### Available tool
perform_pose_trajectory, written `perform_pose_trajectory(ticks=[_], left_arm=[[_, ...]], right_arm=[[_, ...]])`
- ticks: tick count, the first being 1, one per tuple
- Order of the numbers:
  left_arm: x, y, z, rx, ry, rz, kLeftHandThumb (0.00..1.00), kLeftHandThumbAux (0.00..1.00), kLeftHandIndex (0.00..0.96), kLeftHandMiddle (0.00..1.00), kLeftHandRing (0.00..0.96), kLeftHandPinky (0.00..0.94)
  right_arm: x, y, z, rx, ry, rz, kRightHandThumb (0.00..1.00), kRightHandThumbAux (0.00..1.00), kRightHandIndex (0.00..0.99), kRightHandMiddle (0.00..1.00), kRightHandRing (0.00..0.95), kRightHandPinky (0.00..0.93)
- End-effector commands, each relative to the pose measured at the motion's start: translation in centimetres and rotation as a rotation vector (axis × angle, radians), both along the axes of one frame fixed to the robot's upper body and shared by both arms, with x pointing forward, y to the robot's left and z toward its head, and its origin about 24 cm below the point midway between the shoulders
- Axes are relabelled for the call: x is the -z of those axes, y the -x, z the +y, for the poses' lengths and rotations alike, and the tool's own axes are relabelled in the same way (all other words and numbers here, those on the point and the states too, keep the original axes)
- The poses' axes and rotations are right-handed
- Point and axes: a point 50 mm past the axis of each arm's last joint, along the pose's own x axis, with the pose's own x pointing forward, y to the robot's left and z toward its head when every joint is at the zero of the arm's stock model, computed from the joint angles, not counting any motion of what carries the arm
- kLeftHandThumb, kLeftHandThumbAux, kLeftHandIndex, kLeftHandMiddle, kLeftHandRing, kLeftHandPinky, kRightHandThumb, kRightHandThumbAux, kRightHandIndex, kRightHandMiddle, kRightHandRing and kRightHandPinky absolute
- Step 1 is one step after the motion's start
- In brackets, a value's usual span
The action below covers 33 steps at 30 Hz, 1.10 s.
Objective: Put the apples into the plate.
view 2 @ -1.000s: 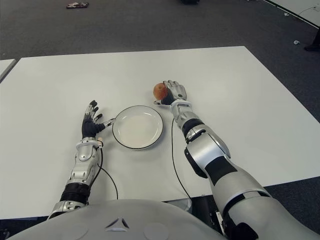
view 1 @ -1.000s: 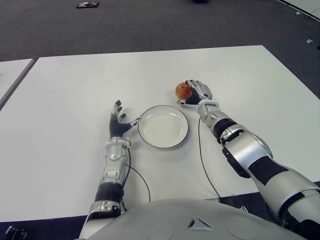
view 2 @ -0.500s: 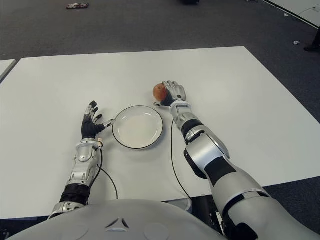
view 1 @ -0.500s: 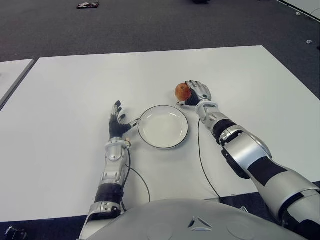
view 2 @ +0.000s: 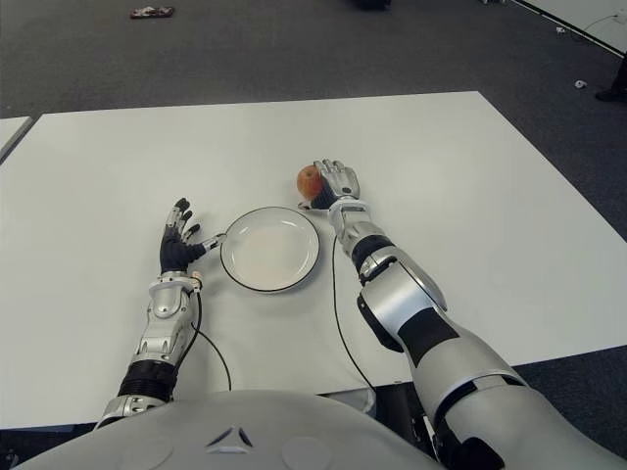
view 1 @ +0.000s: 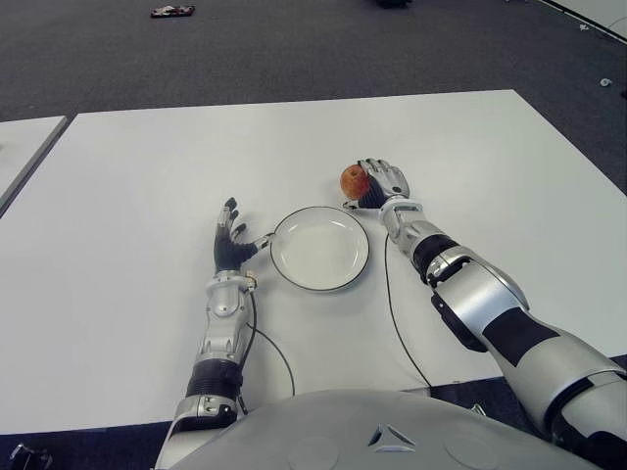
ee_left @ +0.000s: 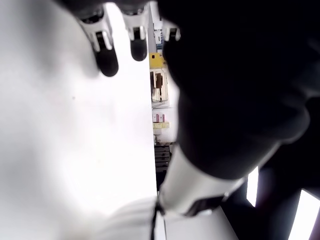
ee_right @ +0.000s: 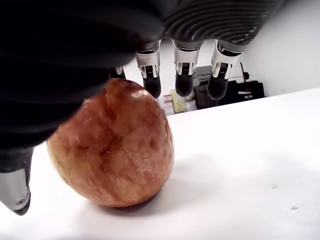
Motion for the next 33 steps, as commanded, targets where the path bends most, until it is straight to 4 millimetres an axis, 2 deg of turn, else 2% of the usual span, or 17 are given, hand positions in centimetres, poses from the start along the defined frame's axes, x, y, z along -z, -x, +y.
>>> perform_pose_trajectory(ticks=[1, 14, 16, 18, 20, 22, 23, 28, 30, 31, 33], left_arm=[[1.07, 0.52, -0.15, -0.008, -0.002, 0.062, 0.0, 0.488, 0.0, 0.0, 0.0, 0.0], [1.27, 0.42, -0.22, -0.009, -0.002, 0.065, 0.0, 0.49, 0.0, 0.0, 0.0, 0.0], [1.31, 0.43, -0.22, -0.01, -0.005, 0.063, 0.0, 0.489, 0.0, 0.0, 0.0, 0.0], [1.35, 0.44, -0.24, -0.011, -0.008, 0.061, 0.0, 0.489, 0.0, 0.0, 0.0, 0.0], [1.42, 0.48, -0.24, -0.011, -0.009, 0.062, 0.0, 0.489, 0.0, 0.0, 0.0, 0.0], [1.47, 0.51, -0.24, -0.012, -0.008, 0.062, 0.0, 0.489, 0.0, 0.0, 0.0, 0.0], [1.49, 0.51, -0.24, -0.013, -0.007, 0.062, 0.0, 0.489, 0.0, 0.0, 0.0, 0.0], [1.55, 0.51, -0.23, -0.013, -0.006, 0.059, 0.0, 0.49, 0.0, 0.0, 0.0, 0.0], [1.57, 0.51, -0.22, -0.012, -0.005, 0.058, 0.0, 0.489, 0.0, 0.0, 0.0, 0.0], [1.59, 0.5, -0.21, -0.011, -0.004, 0.057, 0.0, 0.489, 0.0, 0.0, 0.0, 0.0], [1.6, 0.51, -0.2, -0.009, -0.003, 0.055, 0.0, 0.49, 0.0, 0.0, 0.0, 0.0]], right_arm=[[2.23, 1.48, 0.01, -0.005, 0.03, 0.102, 0.08, 0.543, 0.0, 0.004, 0.0, 0.0], [2.04, 1.37, 0.27, -0.013, 0.032, 0.095, 0.084, 0.564, 0.0, 0.004, 0.0, 0.009], [2.03, 1.38, 0.3, -0.017, 0.033, 0.088, 0.103, 0.577, 0.0, 0.029, 0.042, 0.111], [2.02, 1.4, 0.33, -0.02, 0.032, 0.082, 0.121, 0.585, 0.0, 0.052, 0.077, 0.17], [2.06, 1.45, 0.34, -0.021, 0.026, 0.076, 0.17, 0.593, 0.0, 0.087, 0.131, 0.239], [2.1, 1.52, 0.3, -0.02, 0.017, 0.068, 0.259, 0.605, 0.055, 0.208, 0.266, 0.35], [2.12, 1.55, 0.28, -0.019, 0.011, 0.063, 0.273, 0.606, 0.067, 0.226, 0.285, 0.365], [2.16, 1.7, 0.25, -0.01, -0.025, 0.036, 0.414, 0.609, 0.263, 0.403, 0.432, 0.467], [2.19, 1.76, 0.27, -0.007, -0.038, 0.029, 0.452, 0.61, 0.31, 0.439, 0.466, 0.497], [2.22, 1.8, 0.28, -0.006, -0.045, 0.026, 0.54, 0.647, 0.35, 0.464, 0.486, 0.508], [2.28, 1.88, 0.3, -0.005, -0.054, 0.022, 0.619, 0.678, 0.386, 0.5, 0.517, 0.527]])
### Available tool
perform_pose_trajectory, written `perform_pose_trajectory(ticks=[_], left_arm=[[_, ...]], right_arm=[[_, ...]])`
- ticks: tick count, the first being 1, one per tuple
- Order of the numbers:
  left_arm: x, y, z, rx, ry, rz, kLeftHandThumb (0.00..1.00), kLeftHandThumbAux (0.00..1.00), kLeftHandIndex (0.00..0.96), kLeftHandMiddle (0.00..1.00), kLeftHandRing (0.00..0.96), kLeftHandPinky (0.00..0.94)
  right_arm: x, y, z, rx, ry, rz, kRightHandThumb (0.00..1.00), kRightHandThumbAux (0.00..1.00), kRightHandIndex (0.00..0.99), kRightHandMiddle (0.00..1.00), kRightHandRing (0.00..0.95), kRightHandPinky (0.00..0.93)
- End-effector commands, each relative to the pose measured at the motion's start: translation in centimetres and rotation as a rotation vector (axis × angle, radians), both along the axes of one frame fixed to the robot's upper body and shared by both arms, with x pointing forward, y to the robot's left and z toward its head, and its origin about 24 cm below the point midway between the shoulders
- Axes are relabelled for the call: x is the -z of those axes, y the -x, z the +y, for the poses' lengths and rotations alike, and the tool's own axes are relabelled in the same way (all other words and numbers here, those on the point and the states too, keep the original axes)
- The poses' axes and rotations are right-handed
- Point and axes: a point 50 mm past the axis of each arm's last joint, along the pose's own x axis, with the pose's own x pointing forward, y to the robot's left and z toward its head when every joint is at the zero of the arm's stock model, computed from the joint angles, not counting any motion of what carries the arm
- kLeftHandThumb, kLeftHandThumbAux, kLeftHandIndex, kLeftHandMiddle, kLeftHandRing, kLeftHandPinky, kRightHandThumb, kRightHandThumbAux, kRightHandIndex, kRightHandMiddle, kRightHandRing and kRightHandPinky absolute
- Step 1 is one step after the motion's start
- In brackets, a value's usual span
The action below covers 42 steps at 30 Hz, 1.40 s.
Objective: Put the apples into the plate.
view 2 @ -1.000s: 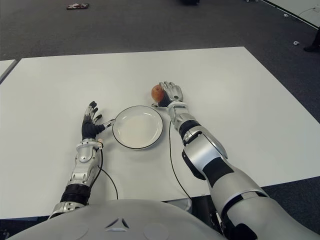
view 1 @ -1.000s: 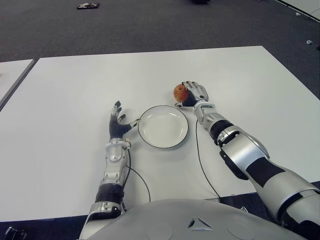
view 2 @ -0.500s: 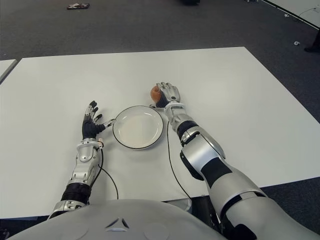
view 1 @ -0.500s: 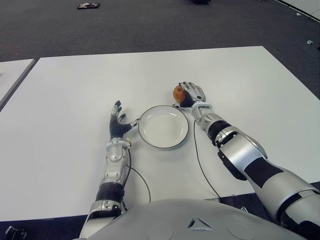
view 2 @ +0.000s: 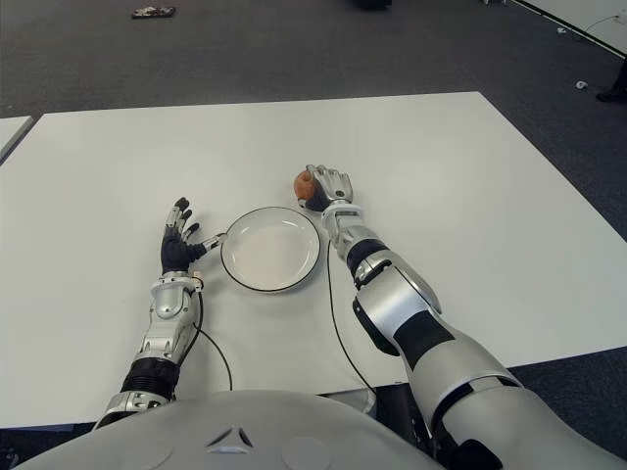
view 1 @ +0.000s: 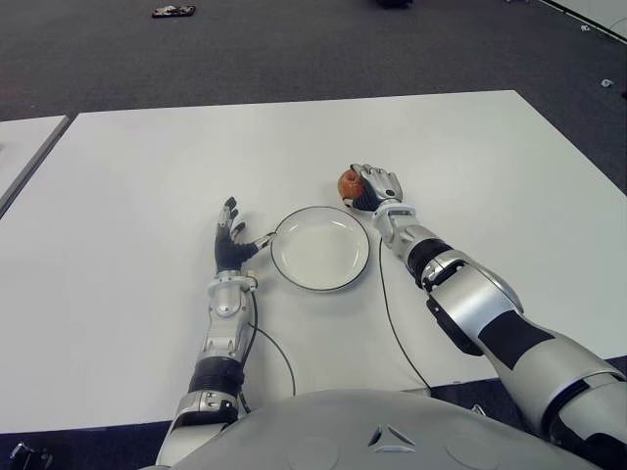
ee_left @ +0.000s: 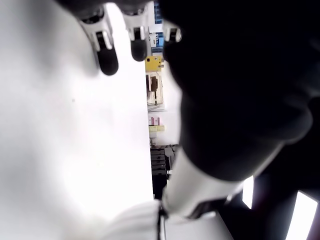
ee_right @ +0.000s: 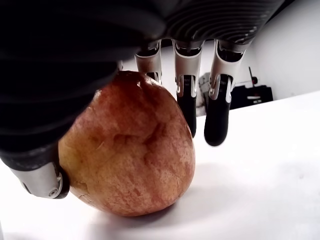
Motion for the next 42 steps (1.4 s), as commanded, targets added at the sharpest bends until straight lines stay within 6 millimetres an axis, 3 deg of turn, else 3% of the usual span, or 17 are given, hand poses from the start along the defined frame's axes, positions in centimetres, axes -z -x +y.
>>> perform_pose_trajectory(ticks=[1, 7, 15, 42], left_arm=[[1.2, 0.6, 0.0, -0.005, 0.001, 0.066, 0.0, 0.49, 0.0, 0.0, 0.0, 0.0], [1.1, 0.7, 0.0, -0.004, 0.0, 0.064, 0.0, 0.493, 0.0, 0.0, 0.0, 0.0], [1.0, 0.8, 0.0, -0.009, 0.001, 0.061, 0.0, 0.488, 0.0, 0.0, 0.0, 0.0], [0.8, 0.9, 0.0, -0.009, 0.007, 0.066, 0.0, 0.495, 0.0, 0.0, 0.0, 0.0]], right_arm=[[1.9, 1.3, -0.4, 0.01, -0.013, 0.071, 0.65, 0.689, 0.401, 0.532, 0.548, 0.548], [2.1, 1.5, -0.3, 0.006, -0.019, 0.06, 0.705, 0.707, 0.429, 0.638, 0.651, 0.612], [2.3, 1.7, -0.5, 0.004, -0.021, 0.057, 0.716, 0.709, 0.435, 0.696, 0.704, 0.639], [3.0, 2.3, -1.3, 0.016, -0.026, 0.069, 0.712, 0.712, 0.436, 0.729, 0.729, 0.633]])
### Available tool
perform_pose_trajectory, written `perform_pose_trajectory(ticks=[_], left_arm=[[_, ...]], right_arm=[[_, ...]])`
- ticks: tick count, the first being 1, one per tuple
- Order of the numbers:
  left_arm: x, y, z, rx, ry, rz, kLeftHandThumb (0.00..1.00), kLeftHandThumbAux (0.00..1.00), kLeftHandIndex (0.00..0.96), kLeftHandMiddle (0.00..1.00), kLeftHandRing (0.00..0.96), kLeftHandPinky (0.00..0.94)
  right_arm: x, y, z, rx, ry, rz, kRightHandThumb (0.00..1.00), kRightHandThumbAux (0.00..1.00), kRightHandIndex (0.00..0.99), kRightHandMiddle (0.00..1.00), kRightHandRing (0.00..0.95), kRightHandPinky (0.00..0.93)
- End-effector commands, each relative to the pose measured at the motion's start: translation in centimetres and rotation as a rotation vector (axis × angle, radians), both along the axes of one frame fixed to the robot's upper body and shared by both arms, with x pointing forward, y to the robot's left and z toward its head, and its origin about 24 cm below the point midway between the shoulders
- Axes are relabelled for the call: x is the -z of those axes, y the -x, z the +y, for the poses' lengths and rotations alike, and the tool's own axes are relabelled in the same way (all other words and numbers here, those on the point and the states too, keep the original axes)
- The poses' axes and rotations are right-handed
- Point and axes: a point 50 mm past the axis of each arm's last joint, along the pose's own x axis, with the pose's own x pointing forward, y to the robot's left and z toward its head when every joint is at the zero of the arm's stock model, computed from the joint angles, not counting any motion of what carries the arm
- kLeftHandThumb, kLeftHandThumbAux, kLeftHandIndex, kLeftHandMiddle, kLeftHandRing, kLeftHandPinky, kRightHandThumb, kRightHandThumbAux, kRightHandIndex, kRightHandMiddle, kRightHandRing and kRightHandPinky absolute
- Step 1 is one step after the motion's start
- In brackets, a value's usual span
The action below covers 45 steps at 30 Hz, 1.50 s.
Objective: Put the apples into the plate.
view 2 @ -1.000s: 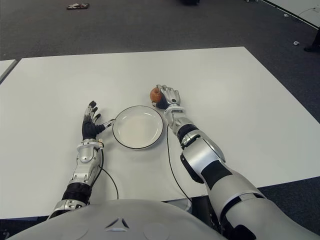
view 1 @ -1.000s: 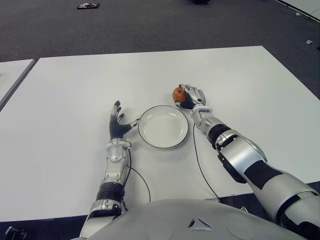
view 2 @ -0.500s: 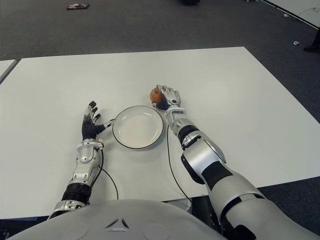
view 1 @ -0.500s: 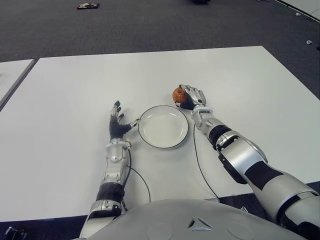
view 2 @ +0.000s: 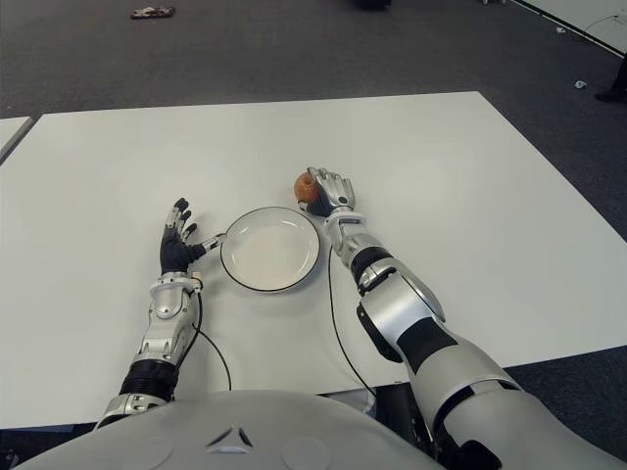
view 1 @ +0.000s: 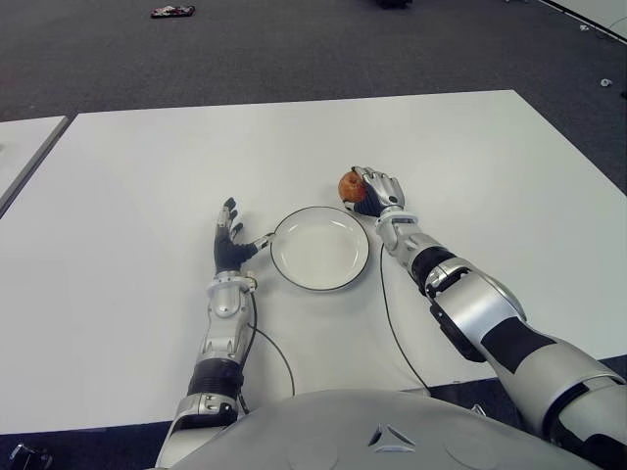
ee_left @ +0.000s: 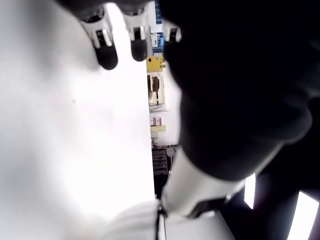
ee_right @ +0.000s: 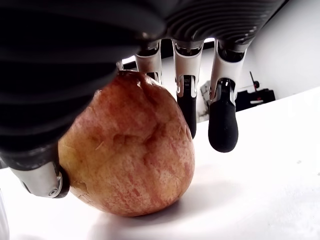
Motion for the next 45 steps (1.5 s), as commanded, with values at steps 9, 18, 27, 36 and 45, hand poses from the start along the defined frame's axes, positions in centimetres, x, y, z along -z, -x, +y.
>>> perform_pose_trajectory(ticks=[9, 18, 27, 36, 45], left_arm=[[1.1, 0.7, -0.2, -0.002, 0.008, 0.067, 0.0, 0.498, 0.0, 0.0, 0.0, 0.0], [1.2, 0.7, -0.2, -0.001, -0.007, 0.072, 0.0, 0.51, 0.0, 0.0, 0.0, 0.0], [1.4, 0.6, -0.3, -0.004, -0.015, 0.075, 0.0, 0.521, 0.0, 0.0, 0.0, 0.001], [1.7, 0.5, -0.3, -0.002, -0.023, 0.076, 0.008, 0.521, 0.0, 0.0, 0.0, 0.003], [1.9, 0.5, -0.3, 0.003, -0.037, 0.075, 0.013, 0.519, 0.0, 0.0, 0.0, 0.009]], right_arm=[[2.2, 1.6, -0.8, 0.018, 0.01, 0.088, 0.714, 0.713, 0.437, 0.766, 0.776, 0.733], [1.9, 1.5, -0.7, 0.064, -0.11, 0.074, 0.734, 0.711, 0.44, 0.828, 0.824, 0.822], [0.8, 0.8, -0.3, 0.114, -0.222, -0.001, 0.746, 0.711, 0.44, 0.861, 0.85, 0.847], [-0.6, 0.0, -0.4, 0.171, -0.314, -0.068, 0.749, 0.711, 0.439, 0.877, 0.862, 0.868], [-2.3, -0.8, -0.4, 0.202, -0.417, -0.182, 0.75, 0.711, 0.439, 0.89, 0.874, 0.88]])
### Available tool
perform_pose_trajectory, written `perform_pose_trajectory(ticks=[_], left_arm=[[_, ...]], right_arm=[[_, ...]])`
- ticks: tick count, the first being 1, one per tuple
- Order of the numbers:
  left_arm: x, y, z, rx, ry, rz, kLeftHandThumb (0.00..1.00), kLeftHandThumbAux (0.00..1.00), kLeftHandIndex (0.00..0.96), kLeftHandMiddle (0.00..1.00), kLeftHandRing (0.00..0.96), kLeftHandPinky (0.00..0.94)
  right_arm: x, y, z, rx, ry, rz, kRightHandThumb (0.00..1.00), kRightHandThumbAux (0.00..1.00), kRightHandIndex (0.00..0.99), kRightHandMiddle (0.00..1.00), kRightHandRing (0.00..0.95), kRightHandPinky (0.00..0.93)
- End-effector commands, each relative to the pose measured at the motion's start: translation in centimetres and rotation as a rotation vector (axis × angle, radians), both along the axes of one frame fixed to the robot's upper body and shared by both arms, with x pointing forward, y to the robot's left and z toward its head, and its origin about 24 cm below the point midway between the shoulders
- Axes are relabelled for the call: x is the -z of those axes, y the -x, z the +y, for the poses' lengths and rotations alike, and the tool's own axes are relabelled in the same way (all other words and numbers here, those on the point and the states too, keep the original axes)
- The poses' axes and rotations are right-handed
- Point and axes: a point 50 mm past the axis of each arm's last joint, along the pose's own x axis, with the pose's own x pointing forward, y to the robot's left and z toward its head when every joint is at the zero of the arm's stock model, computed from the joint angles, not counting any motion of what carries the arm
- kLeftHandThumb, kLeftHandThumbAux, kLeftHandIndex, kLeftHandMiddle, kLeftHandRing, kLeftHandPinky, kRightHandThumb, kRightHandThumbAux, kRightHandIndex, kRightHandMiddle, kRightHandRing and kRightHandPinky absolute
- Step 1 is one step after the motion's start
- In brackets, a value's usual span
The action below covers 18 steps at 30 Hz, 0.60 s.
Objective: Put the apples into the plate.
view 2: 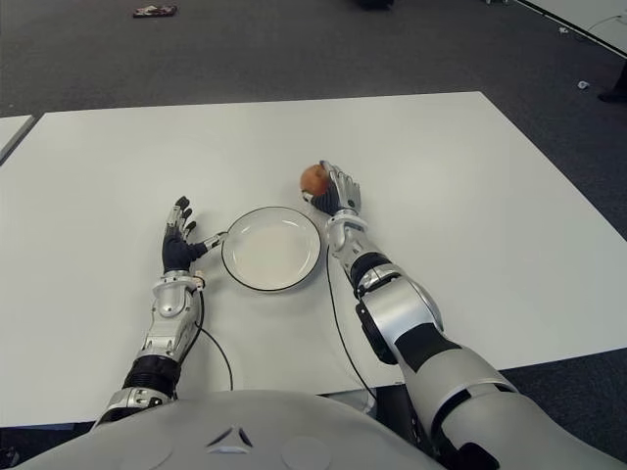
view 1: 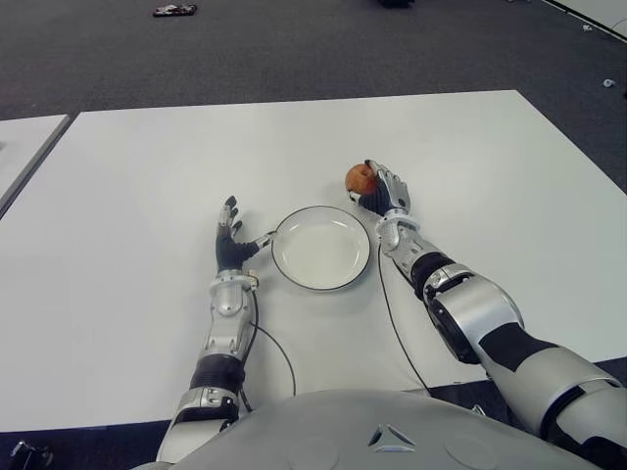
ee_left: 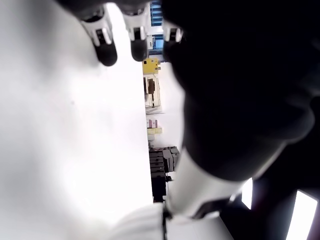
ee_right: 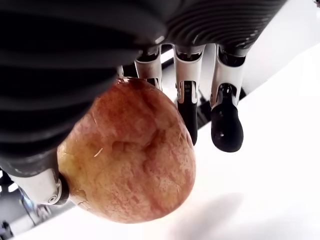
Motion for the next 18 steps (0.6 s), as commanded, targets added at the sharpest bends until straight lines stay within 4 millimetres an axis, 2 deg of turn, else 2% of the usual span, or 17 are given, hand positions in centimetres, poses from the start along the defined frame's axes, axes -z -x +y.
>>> perform_pose_trajectory(ticks=[1, 18], left_arm=[[1.5, 0.9, 0.0, -0.002, -0.016, 0.087, 0.013, 0.521, 0.0, 0.0, 0.0, 0.008], [1.6, 0.9, 0.0, -0.01, -0.017, 0.09, 0.01, 0.528, 0.0, 0.0, 0.0, 0.01]], right_arm=[[-1.9, -1.0, 0.2, 0.023, -0.072, -0.099, 0.75, 0.71, 0.439, 0.89, 0.874, 0.881], [-5.7, -2.7, 0.0, 0.066, -0.26, -0.254, 0.748, 0.711, 0.439, 0.894, 0.876, 0.882]])
